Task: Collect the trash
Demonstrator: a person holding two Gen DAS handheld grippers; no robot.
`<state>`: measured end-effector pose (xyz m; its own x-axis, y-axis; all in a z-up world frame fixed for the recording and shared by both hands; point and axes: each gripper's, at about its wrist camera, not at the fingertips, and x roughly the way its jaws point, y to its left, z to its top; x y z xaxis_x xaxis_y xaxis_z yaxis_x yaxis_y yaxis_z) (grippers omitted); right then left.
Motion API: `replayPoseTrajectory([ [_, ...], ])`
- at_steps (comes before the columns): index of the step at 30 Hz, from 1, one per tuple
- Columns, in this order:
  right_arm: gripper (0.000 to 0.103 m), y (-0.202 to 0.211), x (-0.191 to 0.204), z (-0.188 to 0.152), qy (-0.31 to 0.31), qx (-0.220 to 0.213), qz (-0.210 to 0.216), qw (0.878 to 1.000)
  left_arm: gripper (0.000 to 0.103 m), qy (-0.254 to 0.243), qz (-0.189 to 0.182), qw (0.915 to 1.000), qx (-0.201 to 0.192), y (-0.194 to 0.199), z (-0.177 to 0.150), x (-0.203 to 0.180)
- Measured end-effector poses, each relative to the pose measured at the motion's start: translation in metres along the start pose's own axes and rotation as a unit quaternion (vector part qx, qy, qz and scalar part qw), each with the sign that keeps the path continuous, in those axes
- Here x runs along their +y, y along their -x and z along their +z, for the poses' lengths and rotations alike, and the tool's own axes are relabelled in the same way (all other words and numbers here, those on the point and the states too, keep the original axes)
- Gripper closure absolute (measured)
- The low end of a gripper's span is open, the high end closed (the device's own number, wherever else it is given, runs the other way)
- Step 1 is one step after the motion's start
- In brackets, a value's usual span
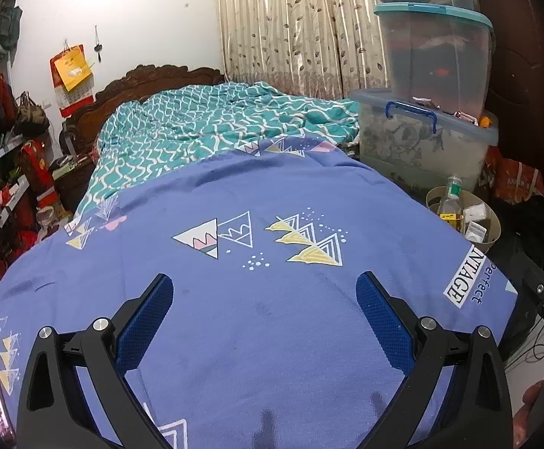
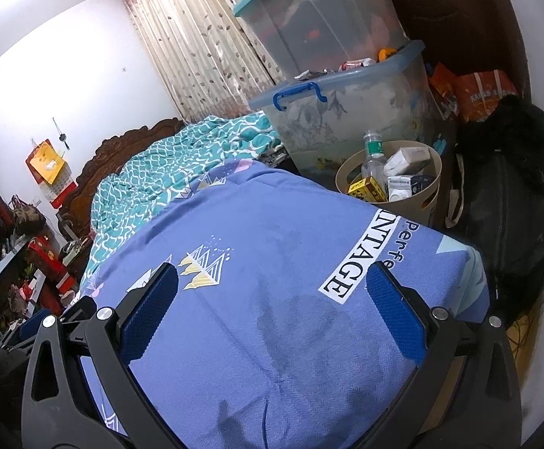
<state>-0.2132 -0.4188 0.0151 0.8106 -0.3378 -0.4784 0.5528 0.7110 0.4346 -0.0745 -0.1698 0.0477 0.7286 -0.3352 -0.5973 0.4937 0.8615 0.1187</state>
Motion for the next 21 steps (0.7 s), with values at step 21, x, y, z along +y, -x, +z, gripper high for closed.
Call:
replayPoseTrajectory([
  [21, 0.003, -0.004, -0.007, -0.002, -0.012, 0.005, 0.004, 1.0, 0.009, 0.001, 0.008, 0.9994, 0.034, -0.013, -0.001, -0.004],
])
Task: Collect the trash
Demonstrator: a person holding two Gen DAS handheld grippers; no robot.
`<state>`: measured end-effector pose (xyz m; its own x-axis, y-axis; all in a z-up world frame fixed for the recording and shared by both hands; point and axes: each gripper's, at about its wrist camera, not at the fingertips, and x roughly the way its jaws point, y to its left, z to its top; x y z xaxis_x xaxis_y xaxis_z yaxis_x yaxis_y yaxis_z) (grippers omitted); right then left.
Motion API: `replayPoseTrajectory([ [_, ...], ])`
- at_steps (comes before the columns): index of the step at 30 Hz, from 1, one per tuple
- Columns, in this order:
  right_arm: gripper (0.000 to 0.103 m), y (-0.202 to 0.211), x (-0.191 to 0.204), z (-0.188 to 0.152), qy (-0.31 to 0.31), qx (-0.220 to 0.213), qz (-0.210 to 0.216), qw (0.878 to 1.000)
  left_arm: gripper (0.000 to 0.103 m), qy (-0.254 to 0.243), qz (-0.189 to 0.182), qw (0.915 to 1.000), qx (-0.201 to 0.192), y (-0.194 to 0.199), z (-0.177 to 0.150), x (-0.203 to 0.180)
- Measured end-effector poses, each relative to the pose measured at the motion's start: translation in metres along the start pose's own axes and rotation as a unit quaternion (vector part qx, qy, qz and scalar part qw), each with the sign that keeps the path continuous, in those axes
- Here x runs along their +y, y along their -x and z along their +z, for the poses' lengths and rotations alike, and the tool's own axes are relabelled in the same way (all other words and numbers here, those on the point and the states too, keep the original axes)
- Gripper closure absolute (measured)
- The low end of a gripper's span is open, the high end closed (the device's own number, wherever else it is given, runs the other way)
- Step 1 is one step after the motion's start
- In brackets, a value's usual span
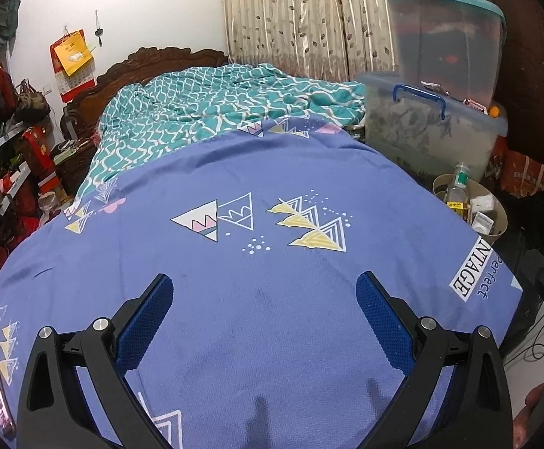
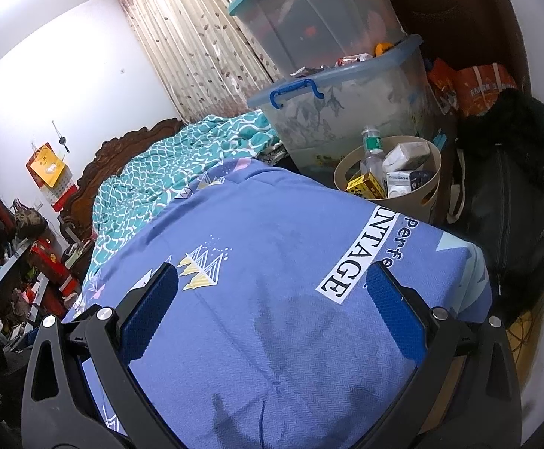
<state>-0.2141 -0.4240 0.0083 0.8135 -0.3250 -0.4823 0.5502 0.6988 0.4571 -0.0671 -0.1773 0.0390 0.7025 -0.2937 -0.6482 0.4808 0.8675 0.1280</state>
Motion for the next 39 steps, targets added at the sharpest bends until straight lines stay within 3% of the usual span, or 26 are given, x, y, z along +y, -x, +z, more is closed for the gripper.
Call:
replayPoseTrajectory([
  [39, 0.003, -0.003, 0.001, -0.005, -0.001, 0.007, -0.001, 1.0, 0.009, -0.031, 0.006, 0.9995, 0.003, -0.007, -0.009, -0.012],
])
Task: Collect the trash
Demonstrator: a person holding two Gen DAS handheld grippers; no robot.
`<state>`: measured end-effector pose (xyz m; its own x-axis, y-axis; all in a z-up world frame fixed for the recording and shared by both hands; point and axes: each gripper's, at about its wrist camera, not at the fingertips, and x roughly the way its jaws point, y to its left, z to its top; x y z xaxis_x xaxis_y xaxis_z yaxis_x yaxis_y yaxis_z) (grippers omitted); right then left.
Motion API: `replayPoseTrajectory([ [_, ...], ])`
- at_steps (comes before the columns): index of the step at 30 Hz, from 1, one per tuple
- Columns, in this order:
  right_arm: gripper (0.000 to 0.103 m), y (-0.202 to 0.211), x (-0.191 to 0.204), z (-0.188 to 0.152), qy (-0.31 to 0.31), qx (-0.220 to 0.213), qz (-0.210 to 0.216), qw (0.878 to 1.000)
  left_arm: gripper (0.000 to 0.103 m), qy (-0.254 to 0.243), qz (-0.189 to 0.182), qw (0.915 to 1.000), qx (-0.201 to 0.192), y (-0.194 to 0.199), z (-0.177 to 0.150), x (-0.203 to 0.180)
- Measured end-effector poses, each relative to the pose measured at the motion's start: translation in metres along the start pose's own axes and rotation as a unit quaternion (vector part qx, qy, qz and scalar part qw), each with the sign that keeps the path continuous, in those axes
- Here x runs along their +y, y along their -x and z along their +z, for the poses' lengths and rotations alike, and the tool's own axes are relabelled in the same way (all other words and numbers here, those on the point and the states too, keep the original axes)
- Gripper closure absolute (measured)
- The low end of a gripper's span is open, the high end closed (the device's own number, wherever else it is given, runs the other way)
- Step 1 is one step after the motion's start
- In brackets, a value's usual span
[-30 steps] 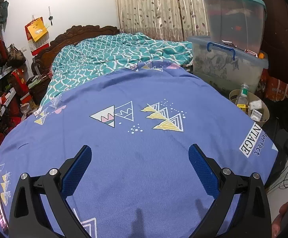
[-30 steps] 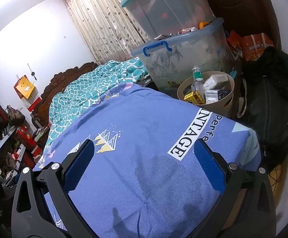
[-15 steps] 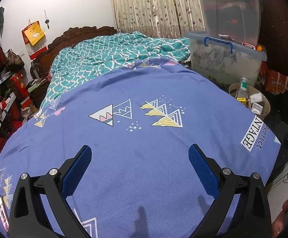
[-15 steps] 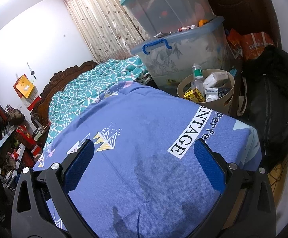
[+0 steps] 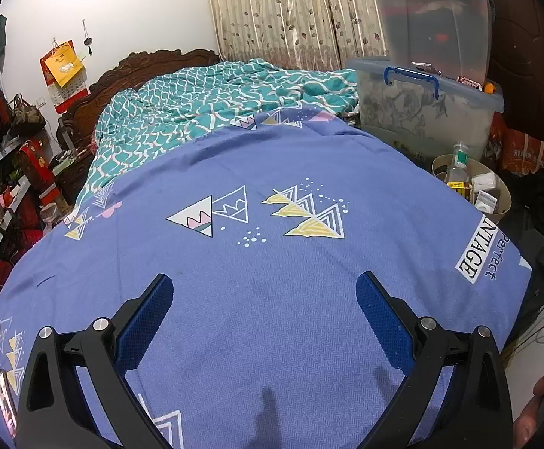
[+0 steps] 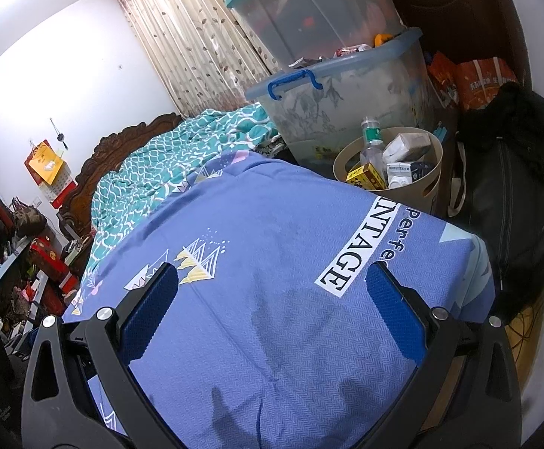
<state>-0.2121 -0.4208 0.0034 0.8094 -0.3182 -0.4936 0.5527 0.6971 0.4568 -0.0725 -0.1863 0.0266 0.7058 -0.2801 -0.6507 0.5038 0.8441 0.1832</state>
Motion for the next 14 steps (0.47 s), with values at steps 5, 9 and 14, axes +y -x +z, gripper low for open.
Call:
replayPoseTrajectory([
  [5, 0.003, -0.0003, -0.0003, -0.0022, 0.0, 0.0, -0.001, 1.0, 0.009, -0.002, -0.007, 0.9999, -0.015, 0.0043, -0.0026, 0.0002],
  [9, 0.003, -0.0001, -0.0002, -0.0023, 0.0, 0.0, -0.001, 1.0, 0.009, 0.003, -0.013, 0.9999, -0.01, 0.0038, -0.0021, 0.0018],
  [14, 0.003, -0.0005, -0.0008, -0.0032, 0.0, 0.002, 0.0, 1.0, 0.009, 0.011, -0.014, 0.9998, -0.005, 0.0021, 0.0002, 0.0045],
])
